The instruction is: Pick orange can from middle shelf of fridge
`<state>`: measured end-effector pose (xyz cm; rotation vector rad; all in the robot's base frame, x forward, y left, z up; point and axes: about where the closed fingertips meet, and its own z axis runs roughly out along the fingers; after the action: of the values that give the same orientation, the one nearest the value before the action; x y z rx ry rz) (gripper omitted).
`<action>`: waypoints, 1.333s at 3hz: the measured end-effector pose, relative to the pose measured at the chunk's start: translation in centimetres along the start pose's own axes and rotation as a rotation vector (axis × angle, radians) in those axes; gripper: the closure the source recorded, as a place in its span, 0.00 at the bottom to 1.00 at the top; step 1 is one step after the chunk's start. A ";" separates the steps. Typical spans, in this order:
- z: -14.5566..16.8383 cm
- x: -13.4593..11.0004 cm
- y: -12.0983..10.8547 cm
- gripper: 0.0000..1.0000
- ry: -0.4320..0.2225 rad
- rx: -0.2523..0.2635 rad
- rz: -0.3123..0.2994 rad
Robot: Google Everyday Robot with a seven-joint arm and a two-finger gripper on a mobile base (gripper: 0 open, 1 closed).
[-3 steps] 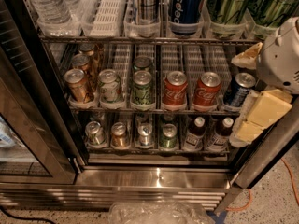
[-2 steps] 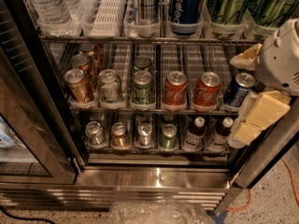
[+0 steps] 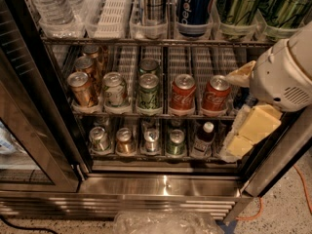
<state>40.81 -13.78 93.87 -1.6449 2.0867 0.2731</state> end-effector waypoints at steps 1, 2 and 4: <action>2.1 -0.7 1.5 0.00 -0.104 -0.033 0.006; 3.3 -1.3 2.5 0.00 -0.237 0.024 0.009; 4.9 -2.4 3.2 0.00 -0.398 0.183 0.060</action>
Offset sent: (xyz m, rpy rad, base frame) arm -0.0154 0.0403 -0.0350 0.3839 -0.2029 -0.0293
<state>39.29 -8.74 90.31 -1.3001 1.8030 0.3821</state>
